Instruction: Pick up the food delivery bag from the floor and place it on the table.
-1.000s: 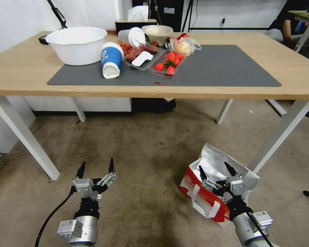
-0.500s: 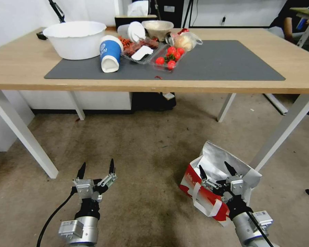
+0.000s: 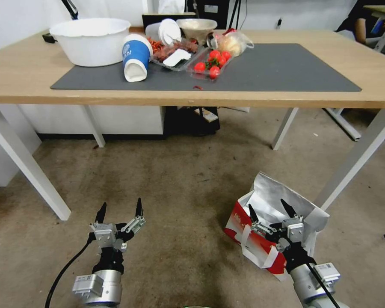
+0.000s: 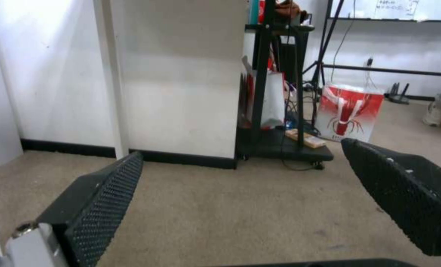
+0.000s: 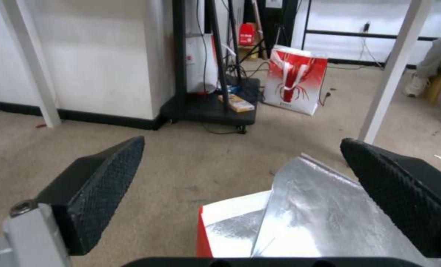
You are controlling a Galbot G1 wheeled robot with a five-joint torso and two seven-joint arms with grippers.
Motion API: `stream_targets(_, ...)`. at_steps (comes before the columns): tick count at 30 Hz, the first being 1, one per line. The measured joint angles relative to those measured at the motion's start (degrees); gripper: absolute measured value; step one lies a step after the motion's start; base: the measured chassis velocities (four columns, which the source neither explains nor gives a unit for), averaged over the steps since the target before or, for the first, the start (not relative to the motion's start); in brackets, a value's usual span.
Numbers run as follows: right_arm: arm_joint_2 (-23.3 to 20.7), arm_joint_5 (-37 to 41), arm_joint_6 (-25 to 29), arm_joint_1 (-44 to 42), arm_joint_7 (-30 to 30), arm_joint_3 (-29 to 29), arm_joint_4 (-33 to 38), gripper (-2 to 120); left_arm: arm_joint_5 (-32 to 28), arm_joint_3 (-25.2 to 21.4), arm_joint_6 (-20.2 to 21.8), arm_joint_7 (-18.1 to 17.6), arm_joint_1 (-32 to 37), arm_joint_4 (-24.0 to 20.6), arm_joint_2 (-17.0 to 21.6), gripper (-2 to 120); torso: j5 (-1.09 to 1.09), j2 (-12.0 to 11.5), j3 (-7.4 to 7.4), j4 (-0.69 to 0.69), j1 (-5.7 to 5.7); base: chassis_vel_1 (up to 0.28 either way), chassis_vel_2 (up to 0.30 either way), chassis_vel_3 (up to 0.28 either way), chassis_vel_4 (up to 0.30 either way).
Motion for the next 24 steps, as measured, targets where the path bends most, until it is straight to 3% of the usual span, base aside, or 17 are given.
stream_targets(17, -0.09, -0.01, 0.21, -0.42, -0.01, 0.18, -0.11, 100, 0.16, 0.03, -0.37, -0.02, 0.34, -0.22, -0.13, 100, 0.00, -3.84, -3.58, 0.00, -0.24, 0.000, 0.000, 0.000, 0.000)
stream_targets(24, -0.27, 0.03, 0.21, -0.58, -0.01, 0.38, 0.00, 100, 0.17, 0.06, -0.46, -0.02, 0.31, -0.19, -0.16, 100, 0.00, -4.69, -3.59, 0.00, -0.48, 0.000, 0.000, 0.000, 0.000)
